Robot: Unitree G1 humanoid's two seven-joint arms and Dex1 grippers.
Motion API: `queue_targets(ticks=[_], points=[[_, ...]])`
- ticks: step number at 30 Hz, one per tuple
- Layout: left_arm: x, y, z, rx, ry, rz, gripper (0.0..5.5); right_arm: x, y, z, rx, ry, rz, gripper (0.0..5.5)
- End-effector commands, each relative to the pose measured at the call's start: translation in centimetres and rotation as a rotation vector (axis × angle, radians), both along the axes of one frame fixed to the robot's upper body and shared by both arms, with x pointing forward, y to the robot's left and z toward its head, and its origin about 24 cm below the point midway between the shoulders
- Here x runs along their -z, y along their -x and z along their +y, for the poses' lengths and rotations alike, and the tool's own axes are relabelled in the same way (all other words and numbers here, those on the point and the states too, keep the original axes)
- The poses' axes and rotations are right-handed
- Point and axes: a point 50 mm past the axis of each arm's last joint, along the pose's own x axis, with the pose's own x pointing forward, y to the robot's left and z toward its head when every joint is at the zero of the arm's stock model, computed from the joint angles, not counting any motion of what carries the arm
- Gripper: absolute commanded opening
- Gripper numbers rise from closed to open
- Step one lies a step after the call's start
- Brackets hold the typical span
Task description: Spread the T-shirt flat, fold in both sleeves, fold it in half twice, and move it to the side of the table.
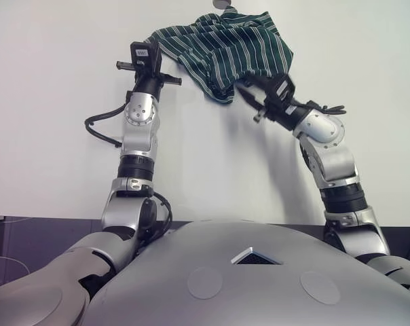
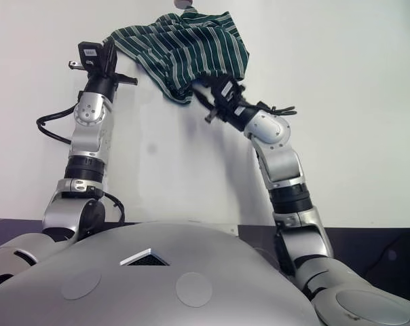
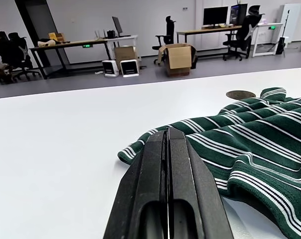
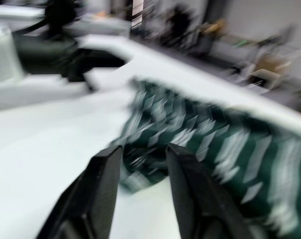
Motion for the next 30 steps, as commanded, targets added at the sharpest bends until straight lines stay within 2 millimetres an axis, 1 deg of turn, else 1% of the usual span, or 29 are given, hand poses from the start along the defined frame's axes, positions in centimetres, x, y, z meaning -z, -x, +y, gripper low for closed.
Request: queue_targets(ticks=[1, 4, 7, 10, 12, 13, 19, 20, 21, 24, 26, 28, 30], points=[[-0.3, -0.4, -0.1, 0.005, -0.008, -0.005, 0.00, 1.3, -0.8, -0.5, -0.018, 0.113, 0.075, 2.05], [-0.4, -0.7, -0.5, 0.009, -0.001, -0.012, 0.00, 2.7, -1.4, 0.3, -0.051, 0.215, 0.127, 2.05], [-0.4, -0.9, -0.7, 0.014, -0.002, -0.013, 0.00, 3.4, -2.2, 0.9, -0.070, 0.289, 0.112, 2.05], [-0.3, -1.0, -0.8, 0.014, -0.001, -0.013, 0.00, 3.8, -2.4, 1.2, -0.105, 0.311, 0.112, 2.05], [-0.3, -1.1, -0.8, 0.014, -0.001, -0.014, 0.00, 3.8, -2.5, 1.1, -0.116, 0.312, 0.109, 1.77], [-0.3, -1.1, -0.8, 0.011, -0.002, -0.014, 0.00, 3.8, -2.6, 1.1, -0.118, 0.313, 0.106, 1.50], [0.0, -1.1, -0.5, -0.001, -0.008, -0.014, 0.00, 3.9, -3.0, 1.1, -0.099, 0.301, 0.090, 0.45], [-0.2, -1.2, -0.4, 0.009, -0.031, -0.021, 0.00, 3.7, -2.9, 1.0, -0.102, 0.290, 0.086, 0.22], [-0.4, -1.5, -0.2, 0.045, -0.086, -0.033, 0.00, 3.4, -2.8, 0.8, -0.111, 0.266, 0.087, 0.03], [-1.3, -1.7, 0.5, 0.281, -0.300, -0.045, 0.00, 2.1, -1.7, -0.2, -0.163, 0.185, 0.126, 0.03], [-1.5, -1.3, 1.2, 0.452, -0.475, -0.031, 0.00, 1.3, -0.9, -1.1, -0.185, 0.149, 0.162, 0.03], [-1.3, -0.8, 2.3, 0.579, -0.679, 0.004, 0.31, 0.3, -0.5, -2.0, -0.184, 0.119, 0.185, 0.00], [-0.9, -0.6, 3.0, 0.649, -0.833, 0.041, 0.64, -0.4, -0.4, -2.5, -0.171, 0.097, 0.195, 0.00]])
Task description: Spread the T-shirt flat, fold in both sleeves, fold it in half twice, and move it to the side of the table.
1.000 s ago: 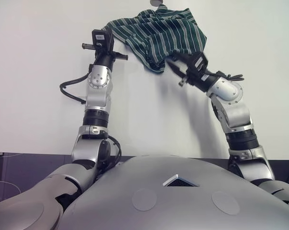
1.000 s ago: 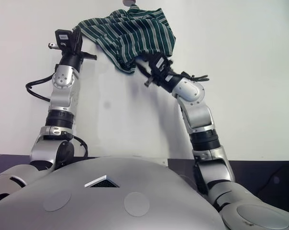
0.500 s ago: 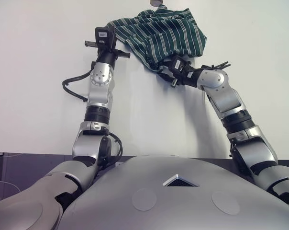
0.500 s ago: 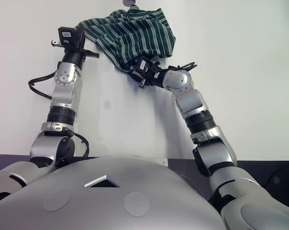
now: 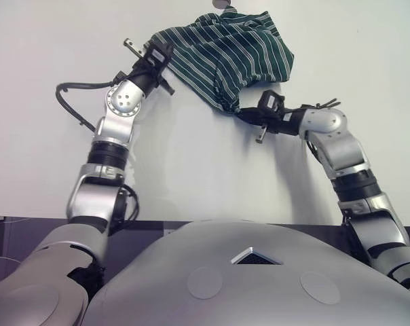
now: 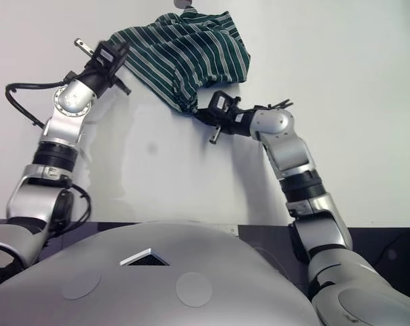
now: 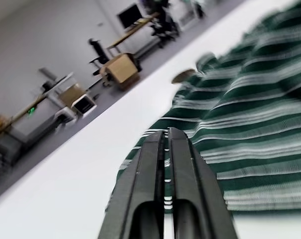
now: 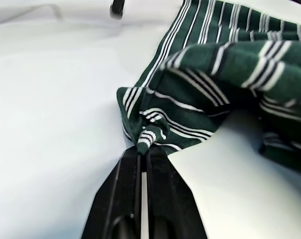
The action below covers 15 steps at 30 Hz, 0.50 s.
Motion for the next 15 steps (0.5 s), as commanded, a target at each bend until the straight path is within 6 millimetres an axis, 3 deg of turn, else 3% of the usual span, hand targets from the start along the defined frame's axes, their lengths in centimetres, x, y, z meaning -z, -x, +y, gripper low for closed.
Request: queue_targets(ticks=[1, 8, 11, 15], points=[[0.2, 0.0, 1.1, 0.110, -0.260, 0.010, 0.75, -1.4, 0.0, -0.8, 0.025, -0.030, 0.010, 0.00], [1.7, -0.8, 3.4, 0.117, -0.605, 0.062, 1.94, -1.4, 0.2, -1.0, 0.044, -0.025, 0.025, 0.00], [2.4, -1.6, 3.1, 0.109, -0.666, 0.081, 1.94, -1.7, 0.1, -1.1, 0.041, -0.025, 0.024, 0.00], [2.5, -2.8, 1.0, 0.138, -0.661, 0.077, 1.75, -1.8, 0.1, -1.0, 0.055, -0.035, 0.019, 0.00]])
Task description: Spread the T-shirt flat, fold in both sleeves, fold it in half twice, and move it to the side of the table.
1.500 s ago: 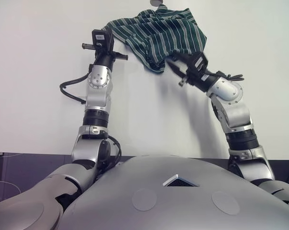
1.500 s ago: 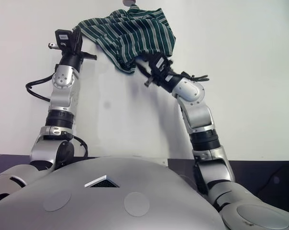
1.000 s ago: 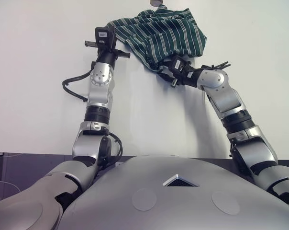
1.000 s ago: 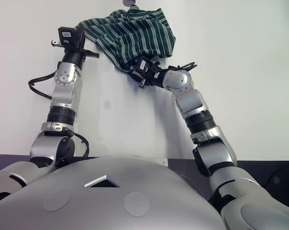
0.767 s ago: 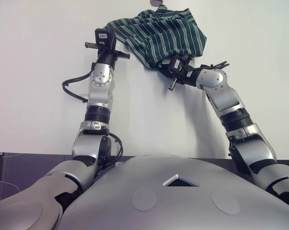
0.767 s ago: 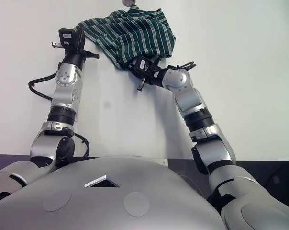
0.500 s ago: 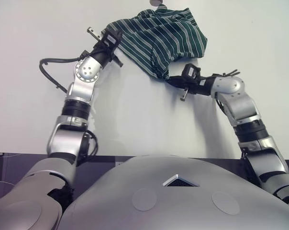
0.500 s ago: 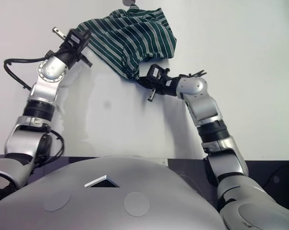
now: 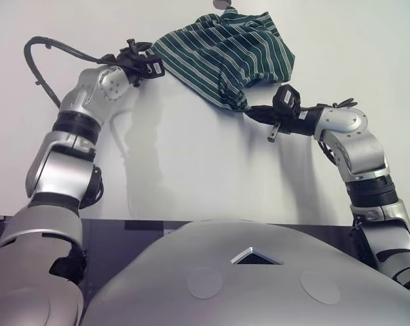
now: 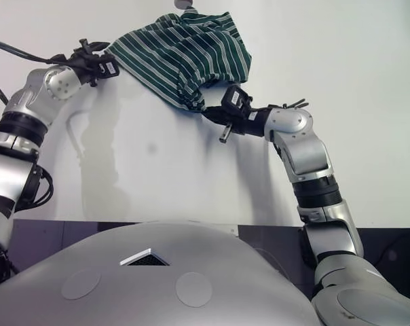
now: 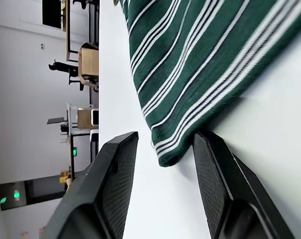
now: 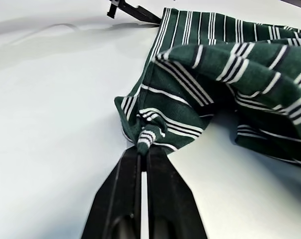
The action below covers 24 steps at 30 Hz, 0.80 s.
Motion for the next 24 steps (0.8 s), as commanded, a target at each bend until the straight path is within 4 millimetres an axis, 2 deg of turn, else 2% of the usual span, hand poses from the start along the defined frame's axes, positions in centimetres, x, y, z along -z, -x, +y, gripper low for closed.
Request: queue_targets(ticks=[1, 7, 10, 12, 15, 17, 19, 21, 24], points=[[2.5, 0.6, -1.6, 0.032, -0.034, 0.119, 1.61, -0.7, -0.3, 0.0, 0.026, -0.020, -0.026, 0.00], [3.6, 1.6, 0.2, -0.038, 0.014, 0.191, 0.57, -2.1, -1.8, -1.1, 0.141, -0.120, -0.049, 0.00], [3.5, 1.8, 0.9, -0.068, 0.062, 0.206, 0.20, -3.7, -2.8, -2.0, 0.200, -0.212, -0.061, 0.00], [2.5, 1.2, 0.2, -0.069, 0.183, 0.182, 0.01, -5.2, -3.6, -2.1, 0.227, -0.291, -0.067, 0.00], [-0.5, -0.5, -1.1, -0.065, 0.422, 0.140, 0.01, -7.9, -5.2, -2.3, 0.261, -0.406, -0.113, 0.00], [-7.3, -4.0, -2.5, -0.058, 0.746, 0.094, 0.01, -12.1, -9.0, -3.8, 0.372, -0.506, -0.217, 0.00], [-13.3, -6.1, -3.9, -0.008, 0.976, 0.097, 0.01, -16.1, -12.5, -4.8, 0.468, -0.548, -0.307, 0.00], [-17.5, -7.3, -5.1, -0.012, 1.043, 0.078, 0.01, -18.6, -15.1, -5.2, 0.556, -0.480, -0.389, 0.00], [-21.7, -8.1, -5.9, -0.077, 1.066, -0.004, 0.01, -21.6, -17.4, -5.7, 0.721, -0.381, -0.481, 0.00]])
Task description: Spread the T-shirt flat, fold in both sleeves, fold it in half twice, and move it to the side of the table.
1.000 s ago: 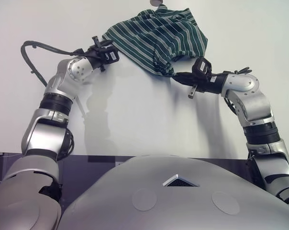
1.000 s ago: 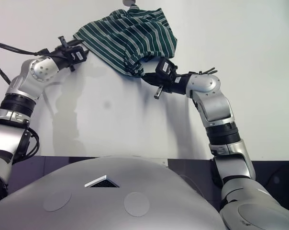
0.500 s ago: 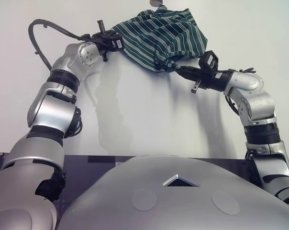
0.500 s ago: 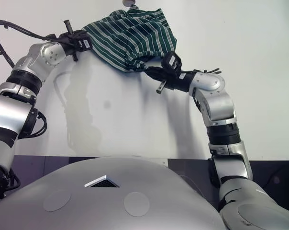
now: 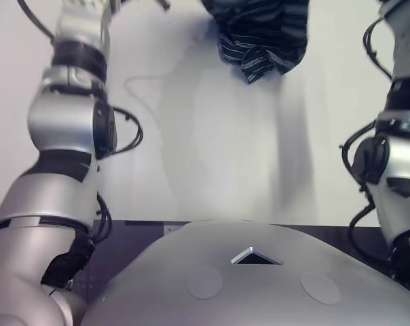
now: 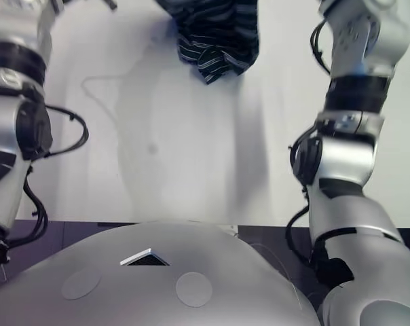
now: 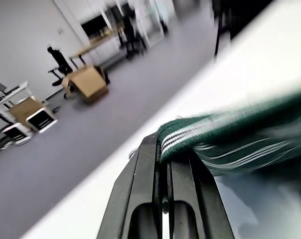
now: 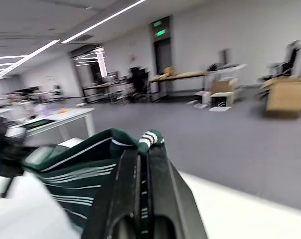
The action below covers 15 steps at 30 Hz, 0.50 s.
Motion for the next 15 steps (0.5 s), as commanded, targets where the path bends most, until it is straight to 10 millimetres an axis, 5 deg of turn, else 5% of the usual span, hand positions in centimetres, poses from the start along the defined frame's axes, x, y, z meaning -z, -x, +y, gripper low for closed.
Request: queue_targets(ticks=[1, 9, 12, 15], points=[[-6.3, -1.1, -1.3, -0.107, 0.062, -0.042, 0.01, -5.4, -3.0, -1.2, 0.283, 0.099, -0.069, 0.00], [-13.1, -0.9, -0.6, -0.307, 0.095, -0.233, 0.01, -12.7, -2.8, -1.0, 0.435, 0.053, -0.227, 0.00], [-14.0, -0.7, -0.5, -0.287, 0.114, -0.241, 0.01, -13.0, -2.7, -1.3, 0.410, 0.065, -0.233, 0.00], [-12.5, -0.6, -0.4, -0.157, 0.053, -0.158, 0.01, -10.9, -2.6, -2.0, 0.300, 0.176, -0.177, 0.00]])
